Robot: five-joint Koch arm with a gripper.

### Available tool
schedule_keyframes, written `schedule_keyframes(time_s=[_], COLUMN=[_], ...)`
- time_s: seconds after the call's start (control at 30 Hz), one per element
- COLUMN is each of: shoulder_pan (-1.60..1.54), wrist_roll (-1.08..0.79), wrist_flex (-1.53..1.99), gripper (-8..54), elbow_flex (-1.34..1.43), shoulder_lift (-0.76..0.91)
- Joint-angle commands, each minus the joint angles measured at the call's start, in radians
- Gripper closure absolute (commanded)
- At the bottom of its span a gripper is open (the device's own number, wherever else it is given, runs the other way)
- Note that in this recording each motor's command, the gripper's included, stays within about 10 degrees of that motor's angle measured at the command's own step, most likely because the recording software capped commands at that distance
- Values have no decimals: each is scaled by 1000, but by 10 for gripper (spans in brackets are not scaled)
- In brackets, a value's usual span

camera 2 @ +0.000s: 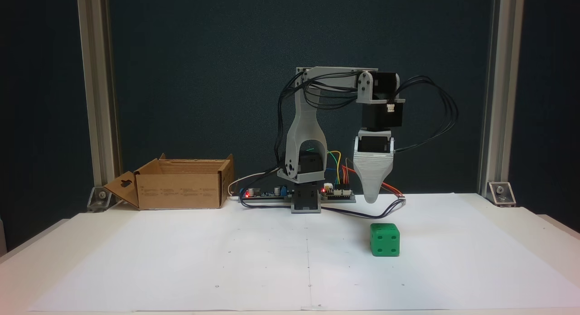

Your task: Grasp a green dice and put it in the bin.

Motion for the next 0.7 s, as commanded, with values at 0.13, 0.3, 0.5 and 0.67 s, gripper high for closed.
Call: schedule_keyframes(time_s=[0.13, 0.3, 0.5, 0.67], shoulder_pan=[2, 0, -2, -6], wrist_roll=[94, 92, 91, 87], wrist_flex=[11, 9, 3, -18], gripper=[32, 30, 32, 38], elbow_flex=[-91, -91, -91, -91], shoulder_lift=[-12, -11, -9, -21])
